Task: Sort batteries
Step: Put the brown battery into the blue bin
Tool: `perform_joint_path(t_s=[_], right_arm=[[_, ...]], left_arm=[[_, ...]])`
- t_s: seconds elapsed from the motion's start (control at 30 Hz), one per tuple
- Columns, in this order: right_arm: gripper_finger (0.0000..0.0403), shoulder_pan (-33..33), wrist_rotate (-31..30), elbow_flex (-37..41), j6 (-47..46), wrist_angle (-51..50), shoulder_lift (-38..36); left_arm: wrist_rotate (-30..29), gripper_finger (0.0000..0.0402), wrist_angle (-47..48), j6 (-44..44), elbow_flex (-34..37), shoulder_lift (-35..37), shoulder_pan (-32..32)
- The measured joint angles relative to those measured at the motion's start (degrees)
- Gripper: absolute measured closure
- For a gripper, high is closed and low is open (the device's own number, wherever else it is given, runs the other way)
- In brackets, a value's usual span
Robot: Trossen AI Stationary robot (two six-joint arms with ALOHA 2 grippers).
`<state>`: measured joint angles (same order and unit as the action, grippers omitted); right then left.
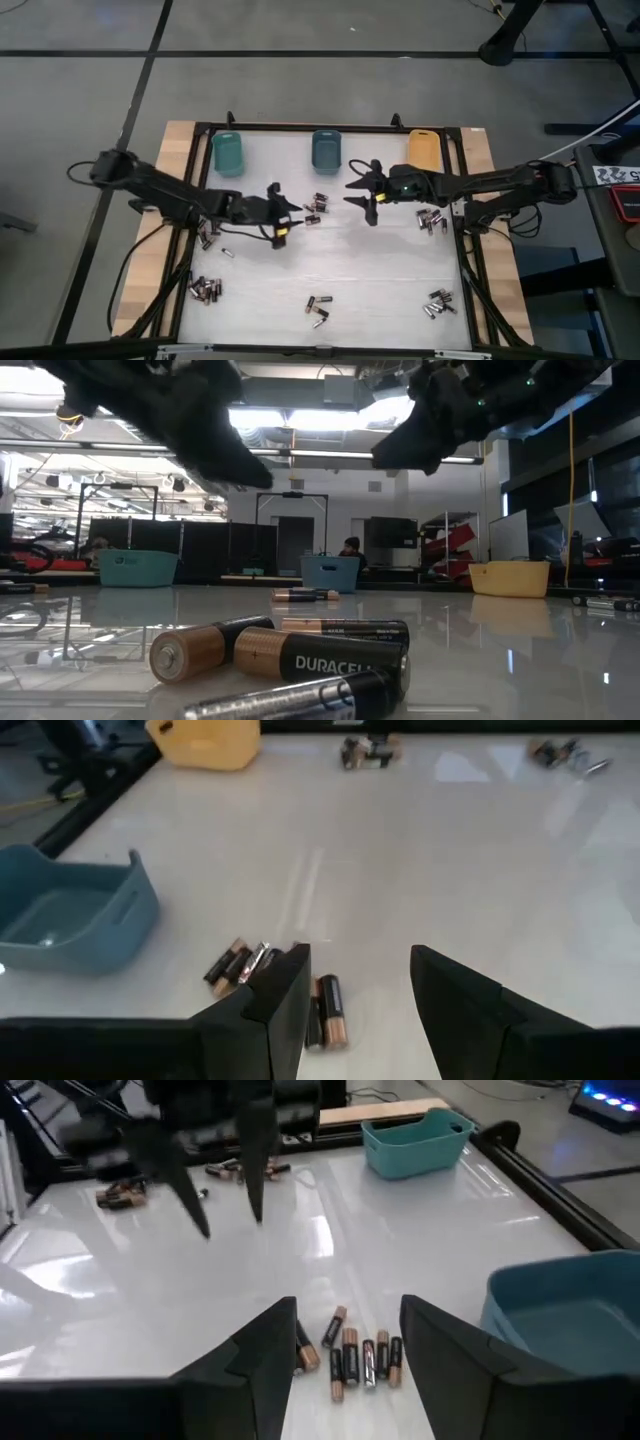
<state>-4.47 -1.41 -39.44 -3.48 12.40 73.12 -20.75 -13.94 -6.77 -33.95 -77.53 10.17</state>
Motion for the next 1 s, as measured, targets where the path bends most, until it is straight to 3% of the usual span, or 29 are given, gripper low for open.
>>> perform_joint_path(t_s=[0.2, 0.57, 1.0], right_arm=[[0.0221, -0.04, -6.60, -1.65, 6.88, 0.09, -2.22], [0.0221, 0.76, -9.61, -4.15, 3.77, -1.41, -3.10], [0.0221, 0.72, -9.69, -4.16, 1.11, -1.06, -2.74]], left_arm=[[-0.55, 0.0239, -6.54, -3.61, -0.23, -9.17, 0.19], [-1.10, 0.0239, -8.82, -1.83, -5.17, -19.82, 0.76], [-6.35, 0.0239, -5.14, -2.69, -5.31, -21.69, 0.62]])
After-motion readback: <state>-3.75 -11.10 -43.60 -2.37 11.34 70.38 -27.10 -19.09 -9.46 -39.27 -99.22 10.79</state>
